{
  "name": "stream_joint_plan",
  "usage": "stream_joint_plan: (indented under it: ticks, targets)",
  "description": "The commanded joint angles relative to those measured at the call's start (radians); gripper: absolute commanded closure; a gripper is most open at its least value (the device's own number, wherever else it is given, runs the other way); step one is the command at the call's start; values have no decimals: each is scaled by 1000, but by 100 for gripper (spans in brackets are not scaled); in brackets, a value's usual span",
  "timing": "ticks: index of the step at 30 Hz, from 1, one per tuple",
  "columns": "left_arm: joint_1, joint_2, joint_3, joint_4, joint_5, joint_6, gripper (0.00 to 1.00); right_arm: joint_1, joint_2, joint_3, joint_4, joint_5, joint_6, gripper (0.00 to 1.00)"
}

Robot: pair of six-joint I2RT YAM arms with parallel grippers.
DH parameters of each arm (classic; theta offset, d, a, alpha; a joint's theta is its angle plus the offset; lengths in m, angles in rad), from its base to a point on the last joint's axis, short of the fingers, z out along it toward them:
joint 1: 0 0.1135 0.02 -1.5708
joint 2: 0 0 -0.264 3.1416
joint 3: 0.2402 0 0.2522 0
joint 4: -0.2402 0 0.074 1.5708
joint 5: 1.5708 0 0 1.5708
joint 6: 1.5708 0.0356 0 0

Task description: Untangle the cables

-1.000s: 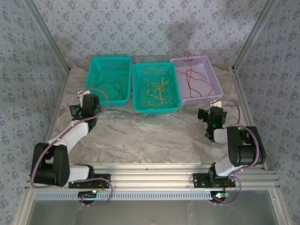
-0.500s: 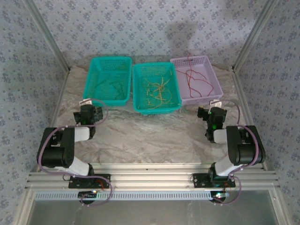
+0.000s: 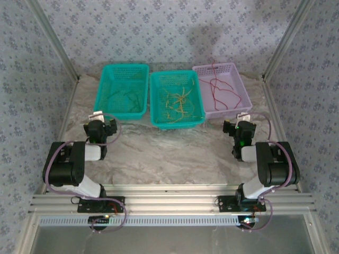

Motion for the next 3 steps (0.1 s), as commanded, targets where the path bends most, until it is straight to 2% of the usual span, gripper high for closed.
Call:
stream_joint_plan:
  ticks: [1, 3]
  targets:
    - [2, -11, -4, 36, 15, 4, 0, -4, -7, 11, 20, -19, -18, 0]
    - [1, -11, -3, 37, 14, 5, 0, -7, -8, 9, 22, -23, -17, 0]
